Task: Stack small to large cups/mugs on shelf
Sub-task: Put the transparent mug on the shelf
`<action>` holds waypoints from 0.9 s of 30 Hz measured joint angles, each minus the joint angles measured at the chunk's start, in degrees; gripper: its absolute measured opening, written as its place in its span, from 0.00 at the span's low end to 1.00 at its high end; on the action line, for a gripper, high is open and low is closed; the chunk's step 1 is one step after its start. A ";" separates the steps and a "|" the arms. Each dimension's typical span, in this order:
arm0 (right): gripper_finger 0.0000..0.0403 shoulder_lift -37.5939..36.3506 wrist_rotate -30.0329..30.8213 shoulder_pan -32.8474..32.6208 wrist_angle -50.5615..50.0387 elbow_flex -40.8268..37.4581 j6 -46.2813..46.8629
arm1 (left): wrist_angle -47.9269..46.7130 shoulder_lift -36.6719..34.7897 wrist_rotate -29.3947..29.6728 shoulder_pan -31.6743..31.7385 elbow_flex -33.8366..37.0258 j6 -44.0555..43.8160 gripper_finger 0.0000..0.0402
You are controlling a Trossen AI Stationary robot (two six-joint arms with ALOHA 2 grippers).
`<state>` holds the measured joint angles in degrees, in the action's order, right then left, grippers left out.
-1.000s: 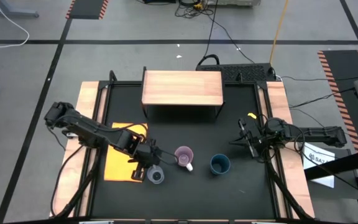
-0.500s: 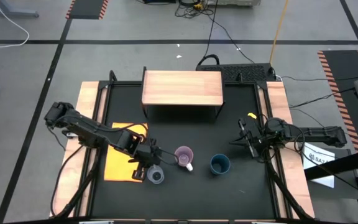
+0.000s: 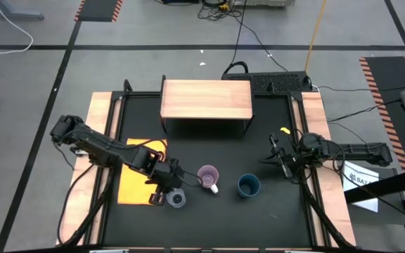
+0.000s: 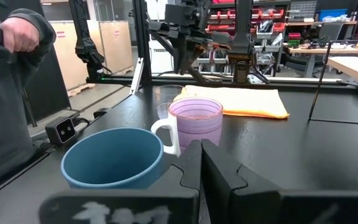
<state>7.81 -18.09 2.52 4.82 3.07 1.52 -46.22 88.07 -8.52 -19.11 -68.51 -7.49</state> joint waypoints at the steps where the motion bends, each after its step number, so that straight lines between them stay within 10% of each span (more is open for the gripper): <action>1: 0.00 0.00 0.00 0.00 0.00 0.01 0.00 | 0.00 0.00 0.03 0.00 0.00 -0.02 0.18; 27: 0.00 0.00 0.00 0.02 0.02 0.01 0.00 | -0.27 0.00 1.01 0.03 0.02 -1.27 0.58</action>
<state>7.81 -18.09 2.54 4.84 3.08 1.52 -46.49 88.07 -7.51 -19.08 -68.49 -8.75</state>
